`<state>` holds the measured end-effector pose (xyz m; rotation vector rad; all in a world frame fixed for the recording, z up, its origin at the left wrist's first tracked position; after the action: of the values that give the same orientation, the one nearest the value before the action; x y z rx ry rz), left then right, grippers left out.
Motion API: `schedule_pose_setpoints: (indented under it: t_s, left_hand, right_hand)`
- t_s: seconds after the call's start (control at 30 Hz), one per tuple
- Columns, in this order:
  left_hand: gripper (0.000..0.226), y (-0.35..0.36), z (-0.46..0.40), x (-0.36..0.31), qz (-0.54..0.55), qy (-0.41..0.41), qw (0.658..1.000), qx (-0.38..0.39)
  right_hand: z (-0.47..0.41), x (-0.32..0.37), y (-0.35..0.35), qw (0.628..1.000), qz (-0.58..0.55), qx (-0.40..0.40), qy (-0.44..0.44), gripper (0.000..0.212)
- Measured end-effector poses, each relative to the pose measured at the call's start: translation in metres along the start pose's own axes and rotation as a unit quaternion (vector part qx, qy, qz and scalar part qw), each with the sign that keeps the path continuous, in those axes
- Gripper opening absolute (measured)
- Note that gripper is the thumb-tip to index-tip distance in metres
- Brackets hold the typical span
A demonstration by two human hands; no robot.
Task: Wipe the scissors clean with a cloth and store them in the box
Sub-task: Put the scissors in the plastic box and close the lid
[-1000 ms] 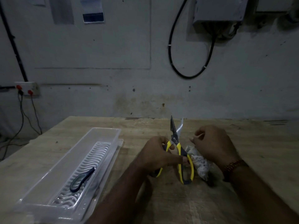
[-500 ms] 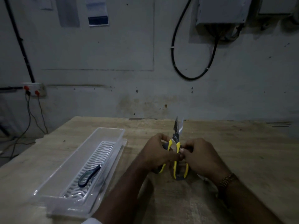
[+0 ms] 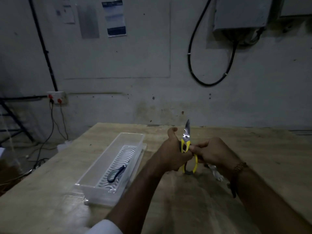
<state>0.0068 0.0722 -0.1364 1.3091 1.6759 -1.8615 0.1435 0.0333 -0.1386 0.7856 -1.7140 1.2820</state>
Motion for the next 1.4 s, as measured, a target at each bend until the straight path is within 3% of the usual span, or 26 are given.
schedule_pose_setpoints:
  t_s: [0.13,0.23,0.3,0.37,0.43,0.5,0.6,0.77,0.9,1.03,1.17,1.4]
  left_hand:
    - [0.102,-0.039,0.014,0.006,0.041,-0.049,0.998,0.013]
    - [0.079,-0.087,0.025,0.017,0.04,-0.102,0.994,-0.01]
    - [0.054,-0.126,0.034,0.02,-0.008,-0.108,0.992,-0.062]
    - [0.051,-0.168,0.046,0.031,-0.076,-0.134,0.978,-0.142]
    - [0.049,-0.202,0.056,0.059,-0.144,-0.184,0.95,-0.206]
    - [0.043,-0.221,0.066,0.093,-0.215,-0.243,0.92,-0.221]
    - [0.04,-0.214,0.074,0.13,-0.296,-0.313,0.891,-0.14]
    - [0.036,-0.195,0.088,0.161,-0.208,-0.375,0.9,-0.078]
    - [0.033,-0.195,0.083,0.173,-0.169,-0.359,0.913,-0.092]
    - [0.046,-0.199,0.075,0.168,-0.239,-0.317,0.91,-0.12]
    - [0.045,-0.205,0.072,0.161,-0.288,-0.289,0.904,-0.126]
    - [0.036,-0.245,0.072,0.149,-0.262,-0.264,0.913,-0.168]
  right_hand:
    - [0.01,0.021,0.025,0.992,-0.117,0.035,0.029,0.02]
    - [0.015,0.044,0.056,0.986,-0.153,0.052,0.032,0.023]
    - [0.02,0.061,0.082,0.983,-0.166,0.07,0.037,0.021]
    - [0.024,0.077,0.108,0.983,-0.156,0.089,0.034,0.021]
    - [0.026,0.089,0.132,0.988,-0.11,0.107,0.027,0.023]
    - [0.021,0.1,0.153,0.994,-0.02,0.108,0.002,0.028]
    - [0.02,0.114,0.171,0.981,0.174,0.071,-0.047,0.043]
    - [0.029,0.13,0.182,0.967,0.239,0.021,-0.086,0.034]
    - [0.036,0.132,0.191,0.956,0.265,0.001,-0.121,0.024]
    - [0.045,0.149,0.176,0.945,0.267,-0.062,-0.177,0.023]
    - [0.038,0.128,0.138,0.963,0.232,-0.096,-0.096,0.031]
    - [0.056,0.068,0.186,0.95,0.308,0.058,-0.002,0.043]
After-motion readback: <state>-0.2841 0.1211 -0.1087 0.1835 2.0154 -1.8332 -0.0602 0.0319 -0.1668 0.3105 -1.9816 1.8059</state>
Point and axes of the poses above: each hand's wrist, its own z-axis away from the middle knuckle, its own y-axis out of the palm, x = y × z, the point moved 10 cm from there along -z, towards the middle knuckle, and after that the axes turned 6 degrees about -y, right-handed, at the moved point
